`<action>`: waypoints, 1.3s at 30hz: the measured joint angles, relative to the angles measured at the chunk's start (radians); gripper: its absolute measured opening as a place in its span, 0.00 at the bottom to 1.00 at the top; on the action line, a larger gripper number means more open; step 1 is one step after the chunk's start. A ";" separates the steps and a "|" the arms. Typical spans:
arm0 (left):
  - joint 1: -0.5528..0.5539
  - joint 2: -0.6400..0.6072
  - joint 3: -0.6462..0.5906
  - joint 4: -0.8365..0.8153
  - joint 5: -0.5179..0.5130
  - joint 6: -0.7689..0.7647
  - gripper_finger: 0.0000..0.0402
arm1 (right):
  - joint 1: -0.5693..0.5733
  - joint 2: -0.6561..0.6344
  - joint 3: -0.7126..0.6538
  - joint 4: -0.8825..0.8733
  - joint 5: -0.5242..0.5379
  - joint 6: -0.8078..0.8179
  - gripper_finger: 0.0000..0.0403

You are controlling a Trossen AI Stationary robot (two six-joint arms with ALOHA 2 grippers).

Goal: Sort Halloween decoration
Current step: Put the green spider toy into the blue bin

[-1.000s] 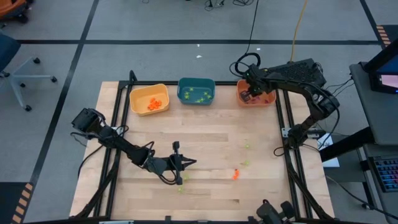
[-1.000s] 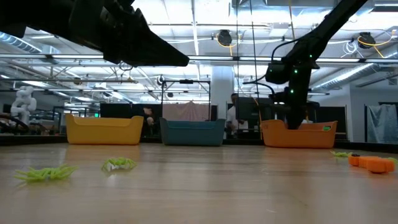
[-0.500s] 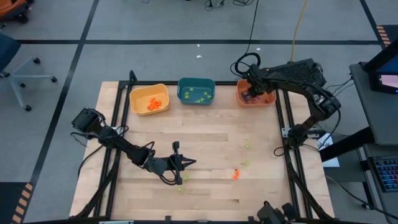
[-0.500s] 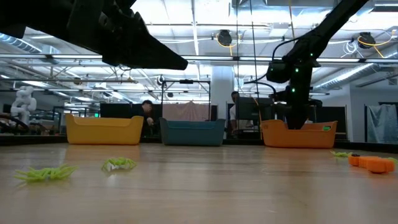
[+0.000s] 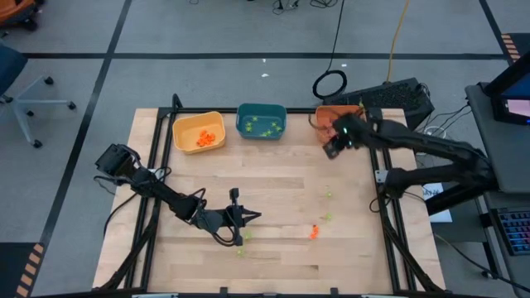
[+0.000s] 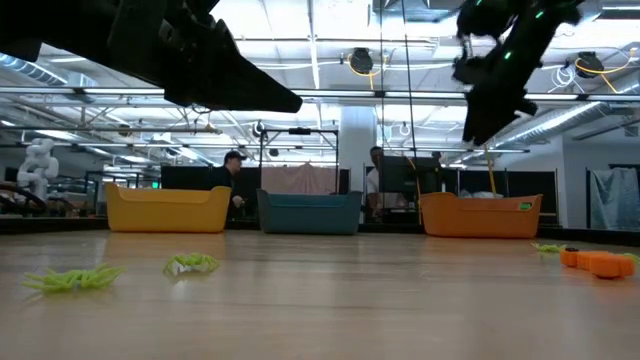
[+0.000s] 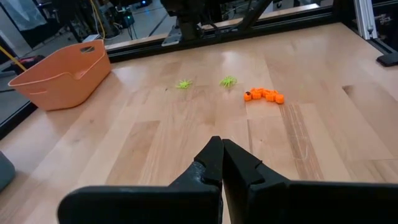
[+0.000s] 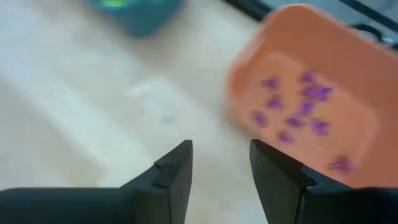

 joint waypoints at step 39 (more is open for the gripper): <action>-0.073 -0.066 0.001 -0.187 0.125 -0.045 0.02 | 1.152 0.386 -0.025 0.241 0.058 0.482 0.36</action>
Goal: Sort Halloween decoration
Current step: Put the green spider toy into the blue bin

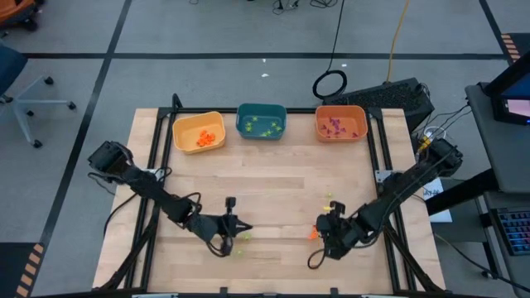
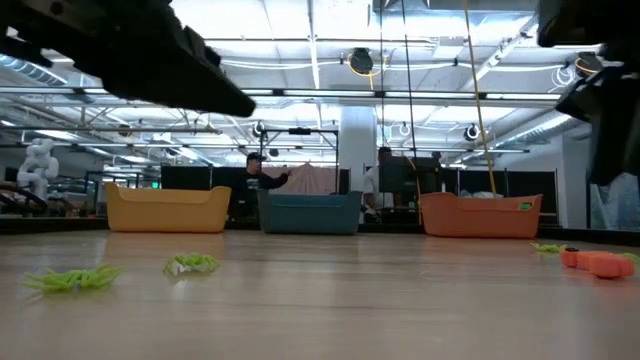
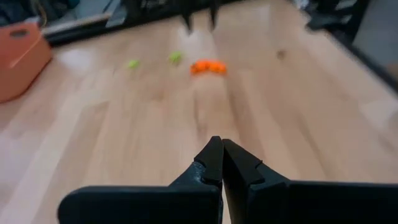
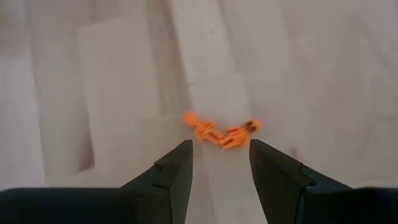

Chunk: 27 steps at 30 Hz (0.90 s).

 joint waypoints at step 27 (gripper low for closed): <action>-0.081 -0.085 -0.001 -0.278 -0.056 -0.442 0.02 | 0.077 0.064 -0.077 -0.226 0.098 0.275 0.36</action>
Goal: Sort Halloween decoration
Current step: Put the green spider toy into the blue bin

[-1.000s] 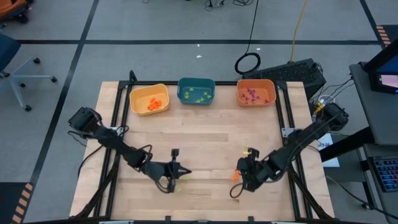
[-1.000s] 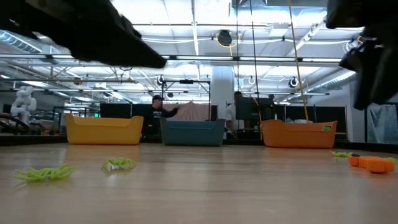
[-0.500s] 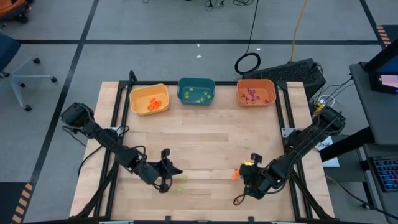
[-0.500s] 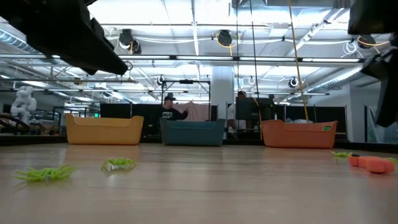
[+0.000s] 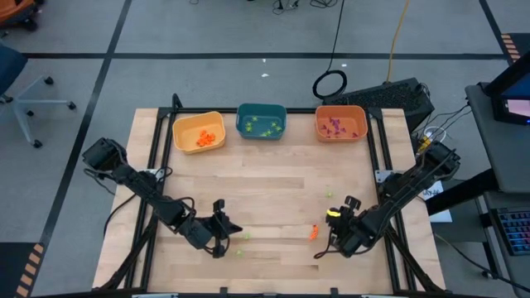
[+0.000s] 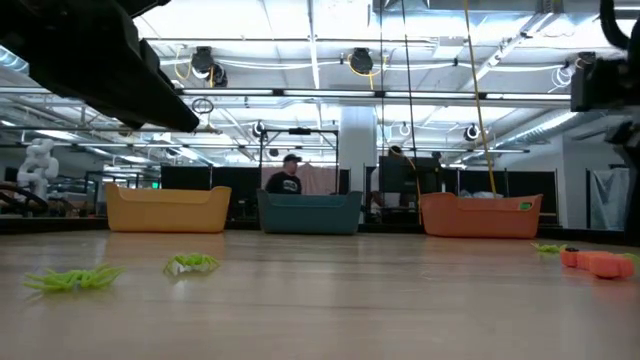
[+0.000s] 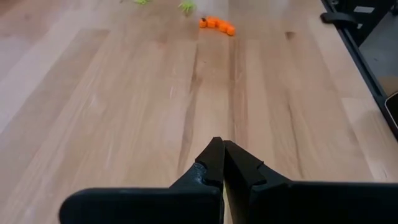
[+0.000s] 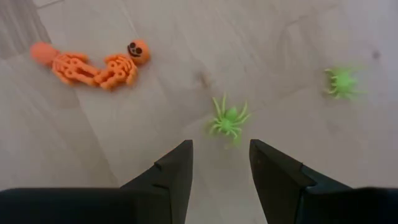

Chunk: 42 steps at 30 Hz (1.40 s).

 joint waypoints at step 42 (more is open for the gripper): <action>0.000 0.000 0.000 0.001 -0.001 0.020 0.02 | -0.001 -0.001 -0.125 0.256 0.004 -0.056 0.00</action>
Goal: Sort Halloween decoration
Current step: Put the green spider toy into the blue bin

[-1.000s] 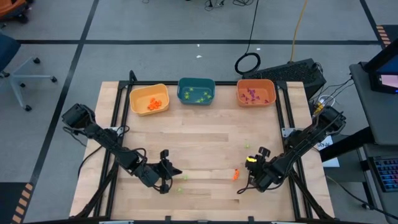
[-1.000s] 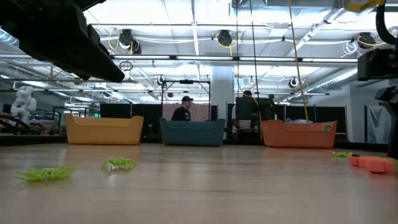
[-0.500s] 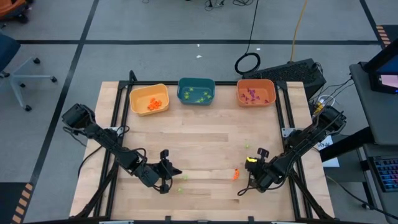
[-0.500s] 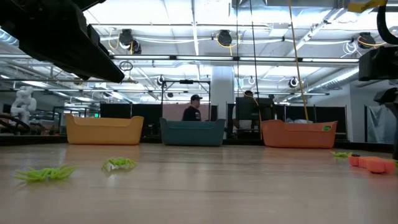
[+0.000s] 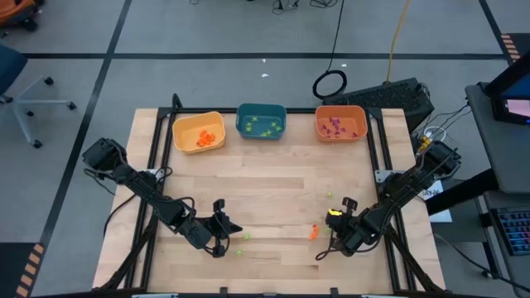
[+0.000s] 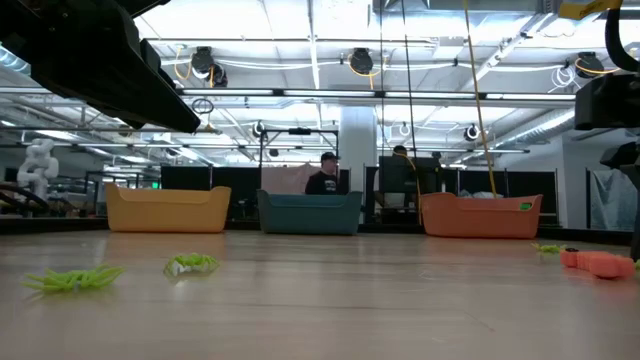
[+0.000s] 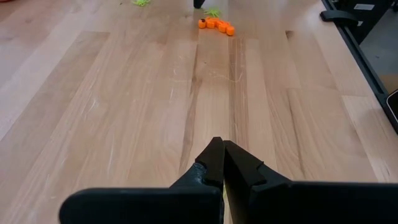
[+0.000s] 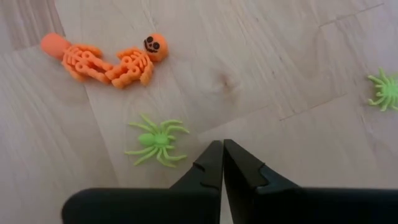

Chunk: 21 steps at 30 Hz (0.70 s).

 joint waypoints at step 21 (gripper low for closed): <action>0.000 0.000 0.000 0.000 0.000 0.000 0.02 | 0.069 -0.014 0.055 -0.009 -0.006 -0.092 0.32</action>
